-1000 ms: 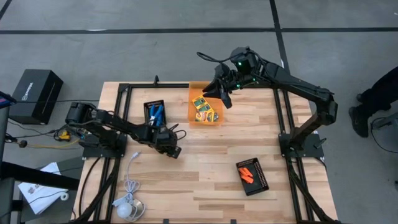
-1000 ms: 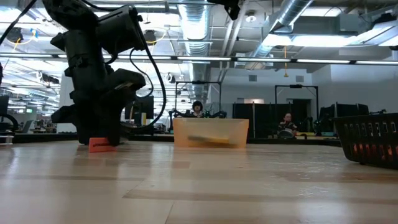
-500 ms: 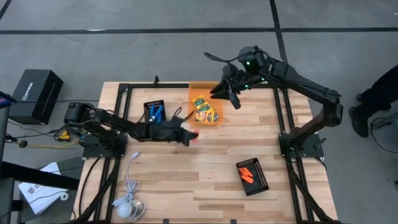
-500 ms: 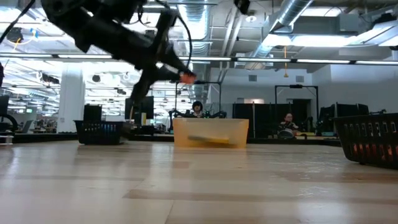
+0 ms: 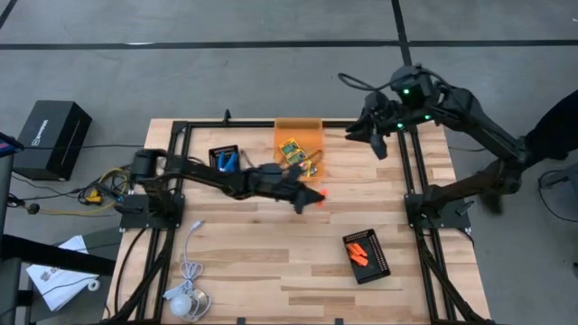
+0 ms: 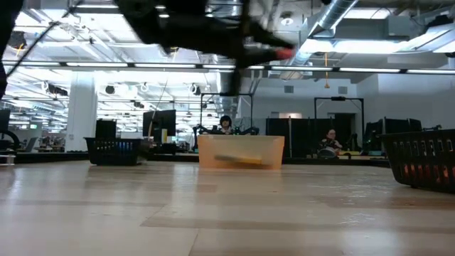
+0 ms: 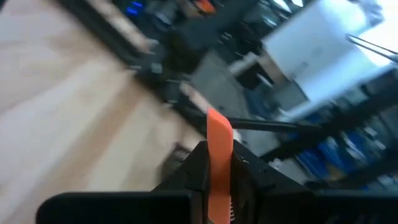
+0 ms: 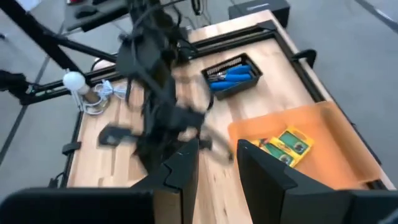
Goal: Pick & Place School Supplies
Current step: Put the orange eraser into the bottom black bin
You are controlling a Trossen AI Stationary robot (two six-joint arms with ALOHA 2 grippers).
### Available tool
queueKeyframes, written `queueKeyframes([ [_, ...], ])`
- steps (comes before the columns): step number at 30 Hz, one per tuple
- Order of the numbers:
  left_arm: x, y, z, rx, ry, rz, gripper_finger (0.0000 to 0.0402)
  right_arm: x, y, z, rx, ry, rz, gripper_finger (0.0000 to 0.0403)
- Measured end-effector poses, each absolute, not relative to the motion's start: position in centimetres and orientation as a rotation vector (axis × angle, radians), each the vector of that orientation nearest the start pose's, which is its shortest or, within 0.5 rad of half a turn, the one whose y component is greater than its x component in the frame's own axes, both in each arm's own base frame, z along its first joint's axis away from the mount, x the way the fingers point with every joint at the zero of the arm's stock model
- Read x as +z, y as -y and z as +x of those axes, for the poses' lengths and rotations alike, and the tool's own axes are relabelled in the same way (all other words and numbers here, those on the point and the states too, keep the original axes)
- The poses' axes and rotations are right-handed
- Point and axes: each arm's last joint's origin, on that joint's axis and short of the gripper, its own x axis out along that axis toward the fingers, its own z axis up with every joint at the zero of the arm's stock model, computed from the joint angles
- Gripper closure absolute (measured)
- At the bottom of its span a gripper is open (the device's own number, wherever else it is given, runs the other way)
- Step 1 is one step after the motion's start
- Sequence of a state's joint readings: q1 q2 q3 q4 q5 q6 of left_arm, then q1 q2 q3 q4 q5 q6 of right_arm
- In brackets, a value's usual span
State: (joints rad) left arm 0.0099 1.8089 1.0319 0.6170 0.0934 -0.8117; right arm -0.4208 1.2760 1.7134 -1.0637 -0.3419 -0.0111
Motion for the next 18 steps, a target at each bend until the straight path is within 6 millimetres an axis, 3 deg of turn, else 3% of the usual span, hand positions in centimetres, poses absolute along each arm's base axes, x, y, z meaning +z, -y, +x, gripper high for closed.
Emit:
queueKeyframes([
  [8,20.3,1.2,48.4,-0.285,-0.211,-0.791,0.0376,46.5,8.1,18.1,-0.167,-0.572,0.214,0.03],
  [12,19.9,2.0,51.2,-0.38,-0.199,-0.784,0.0376,46.5,8.4,17.5,-0.185,-0.582,0.203,0.03],
  [18,17.4,3.7,54.0,-0.458,-0.226,-0.779,0.0376,46.4,8.6,17.2,-0.196,-0.595,0.189,0.03],
])
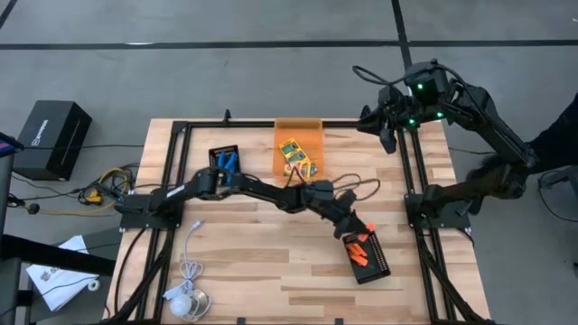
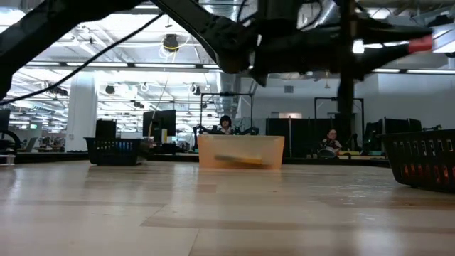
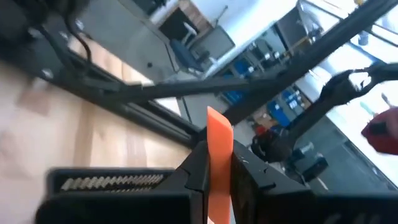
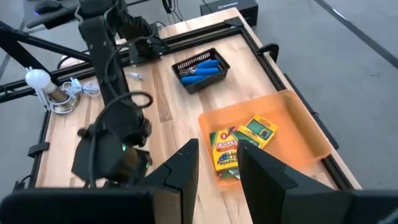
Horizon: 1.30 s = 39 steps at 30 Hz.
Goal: Pick & Place School Supplies
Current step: Put the orange eraser into the bottom black bin, then return to Home Position
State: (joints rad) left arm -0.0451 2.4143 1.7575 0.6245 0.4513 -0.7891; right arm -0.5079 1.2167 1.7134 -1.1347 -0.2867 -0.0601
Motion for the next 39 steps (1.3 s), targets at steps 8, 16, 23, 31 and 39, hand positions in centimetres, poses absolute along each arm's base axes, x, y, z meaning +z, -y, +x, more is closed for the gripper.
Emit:
queueKeyframes([
  [8,13.7,6.1,55.6,-0.496,-0.272,-0.776,0.0376,46.3,8.7,17.1,-0.2,-0.607,0.193,0.03],
  [16,10.0,7.1,55.7,-0.484,-0.342,-0.789,0.0352,46.2,8.7,17.0,-0.208,-0.611,0.209,0.03],
  [23,10.5,7.0,55.7,-0.489,-0.33,-0.742,0.0269,46.2,8.7,17.0,-0.215,-0.61,0.218,0.03],
  [31,16.8,4.7,55.5,-0.546,-0.218,-0.709,0.0232,46.7,8.8,17.2,-0.23,-0.555,0.176,0.03],
  [39,29.6,-0.7,51.8,-0.539,-0.13,-0.53,0.0242,49.9,7.1,16.0,-0.111,-0.268,0.192,0.03],
])
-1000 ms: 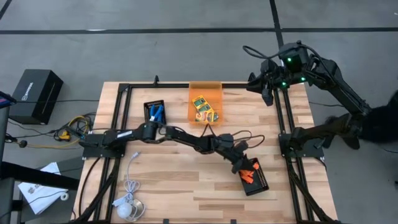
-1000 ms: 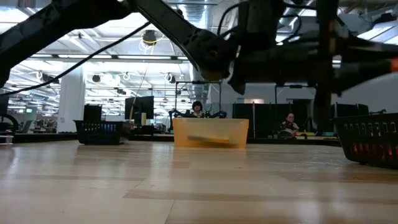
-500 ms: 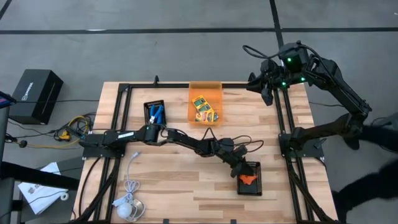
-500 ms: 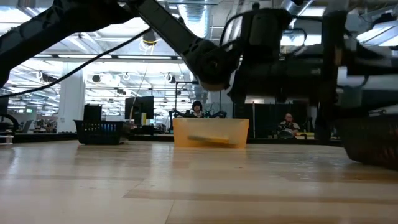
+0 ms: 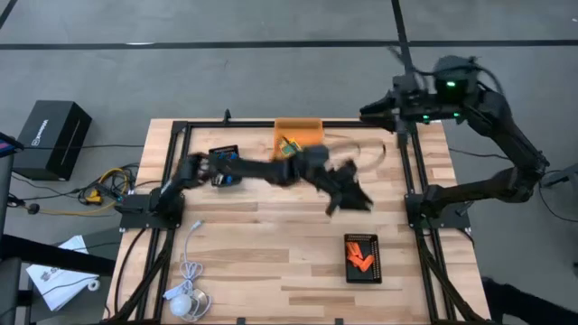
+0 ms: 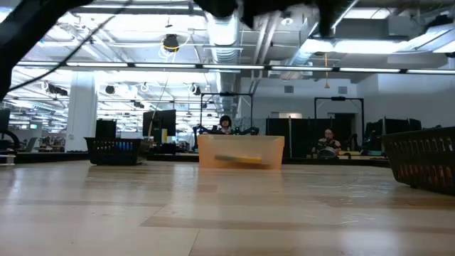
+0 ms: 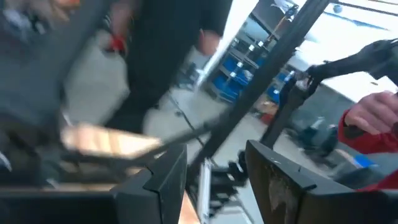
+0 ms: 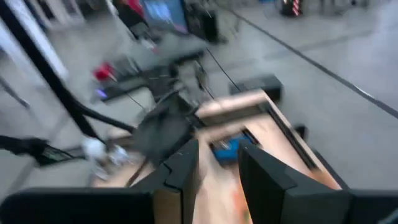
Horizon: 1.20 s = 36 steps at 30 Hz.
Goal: Pick & Place School Supplies
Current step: Return to Home Position
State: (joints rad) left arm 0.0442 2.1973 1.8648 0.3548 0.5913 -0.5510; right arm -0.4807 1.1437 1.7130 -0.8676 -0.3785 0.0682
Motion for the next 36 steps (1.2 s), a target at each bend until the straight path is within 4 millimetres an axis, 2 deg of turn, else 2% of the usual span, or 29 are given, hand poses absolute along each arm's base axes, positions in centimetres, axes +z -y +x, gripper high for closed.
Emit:
queueKeyframes([
  [3,35.7,-3.3,48.7,-0.485,-0.024,-0.463,0.0246,50.8,5.8,14.6,-0.056,-0.201,0.216,0.03],
  [5,39.8,-5.1,45.9,-0.456,0.041,-0.442,0.0247,51.1,5.3,13.9,-0.043,-0.185,0.168,0.03],
  [7,43.6,-6.7,42.8,-0.428,0.127,-0.406,0.0246,50.8,4.9,13.2,-0.044,-0.216,0.169,0.03],
  [10,48.4,-8.1,37.6,-0.379,0.253,-0.319,0.0245,50.0,4.2,12.3,-0.028,-0.301,0.295,0.03],
  [11,49.7,-8.4,35.7,-0.364,0.289,-0.285,0.0245,50.0,4.0,12.2,0.007,-0.31,0.309,0.03],
  [14,52.6,-8.6,30.3,-0.338,0.354,-0.251,0.0247,50.7,2.7,12.0,0.263,-0.252,0.225,0.03],
  [16,53.7,-8.4,26.6,-0.367,0.334,-0.226,0.0247,51.6,2.1,12.2,0.377,-0.166,0.171,0.03],
  [18,54.5,-7.9,22.8,-0.383,0.324,-0.137,0.0246,51.9,1.7,12.3,0.415,-0.138,0.16,0.03],
  [23,54.4,-4.9,12.6,-0.21,0.306,-0.02,0.0243,51.8,1.0,11.9,0.373,-0.147,0.127,0.03],
  [26,53.0,-2.3,6.6,0.016,0.317,0.042,0.0244,51.9,0.2,9.4,0.367,-0.101,0.061,0.03],
  [28,51.4,-0.5,2.9,0.14,0.336,0.07,0.0245,51.3,-0.4,6.7,0.352,-0.076,0.046,0.03],
  [30,49.6,1.3,-0.4,0.19,0.376,0.091,0.0244,50.3,-0.7,4.2,0.316,-0.048,0.037,0.03],
  [36,41.3,4.3,-5.8,0.299,0.307,-0.044,0.0242,44.2,-1.5,-3.2,0.224,0.044,0.072,0.03],
])
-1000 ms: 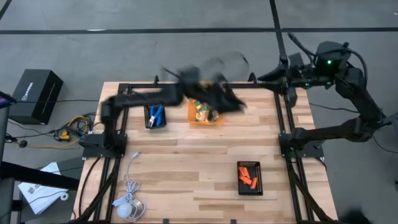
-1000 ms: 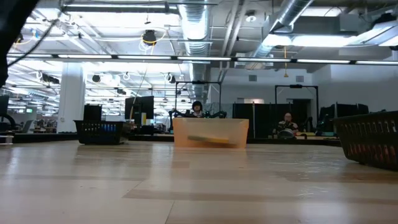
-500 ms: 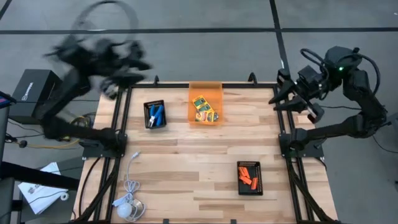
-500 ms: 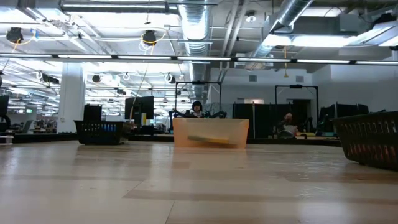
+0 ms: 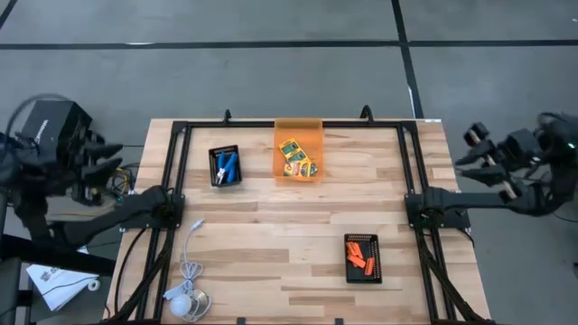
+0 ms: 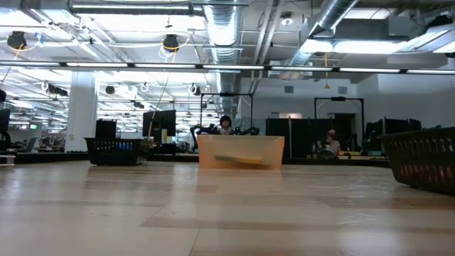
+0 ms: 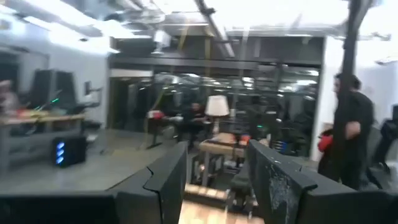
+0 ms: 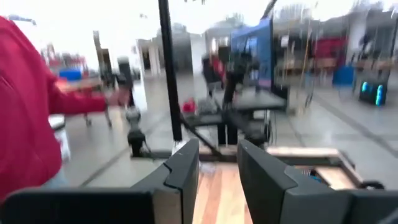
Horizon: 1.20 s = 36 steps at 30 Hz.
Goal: Pick & Place School Supplies
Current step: Return to Home Position
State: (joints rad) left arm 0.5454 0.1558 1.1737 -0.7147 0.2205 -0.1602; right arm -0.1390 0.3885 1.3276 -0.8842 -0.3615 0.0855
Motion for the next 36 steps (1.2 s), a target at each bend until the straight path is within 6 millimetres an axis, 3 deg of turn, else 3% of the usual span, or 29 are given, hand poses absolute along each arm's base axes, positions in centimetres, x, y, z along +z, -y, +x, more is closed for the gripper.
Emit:
queueKeyframes([
  [3,37.5,5.0,-7.5,0.374,0.292,-0.102,0.0245,40.9,-2.1,-7.5,0.216,0.159,0.074,0.03],
  [4,37.4,4.9,-7.6,0.409,0.287,-0.129,0.0245,39.7,-2.4,-8.8,0.212,0.199,0.071,0.03],
  [6,36.7,5.2,-8.5,0.486,0.117,-0.199,0.0244,37.6,-2.7,-10.3,0.182,0.228,0.066,0.03],
  [10,37.5,5.3,-9.7,0.514,0.188,-0.209,0.0241,37.5,-3.3,-11.8,0.093,0.111,0.04,0.03],
  [12,37.5,5.6,-10.5,0.486,0.266,-0.193,0.0241,38.5,-3.6,-13.2,0.091,0.233,-0.005,0.03],
  [13,37.9,5.8,-10.8,0.479,0.301,-0.194,0.0241,38.0,-3.7,-13.4,0.089,0.224,-0.006,0.03],
  [15,37.7,6.0,-11.0,0.49,0.288,-0.214,0.0242,38.1,-3.6,-12.6,0.089,0.241,-0.007,0.03],
  [19,36.9,5.7,-8.4,0.543,0.241,-0.215,0.0241,36.7,-3.5,-9.3,0.06,0.144,-0.016,0.03],
  [22,35.7,4.6,-5.8,0.571,0.198,-0.248,0.024,34.0,-2.5,-5.2,0.006,-0.007,0.02,0.03],
  [24,34.8,3.7,-3.9,0.518,0.174,-0.267,0.0242,33.3,-1.8,-3.2,-0.009,0.019,0.017,0.03],
  [28,33.5,1.6,-0.4,0.401,0.247,-0.227,0.0241,29.7,-0.7,0.7,0.002,-0.087,0.079,0.03],
  [31,31.9,-0.1,1.5,0.389,0.289,-0.217,0.024,30.1,-0.6,0.7,0.005,-0.034,0.066,0.03],
  [36,26.7,-3.0,4.5,0.397,0.213,-0.301,0.0242,30.0,-0.5,0.8,-0.03,-0.043,0.073,0.03],
])
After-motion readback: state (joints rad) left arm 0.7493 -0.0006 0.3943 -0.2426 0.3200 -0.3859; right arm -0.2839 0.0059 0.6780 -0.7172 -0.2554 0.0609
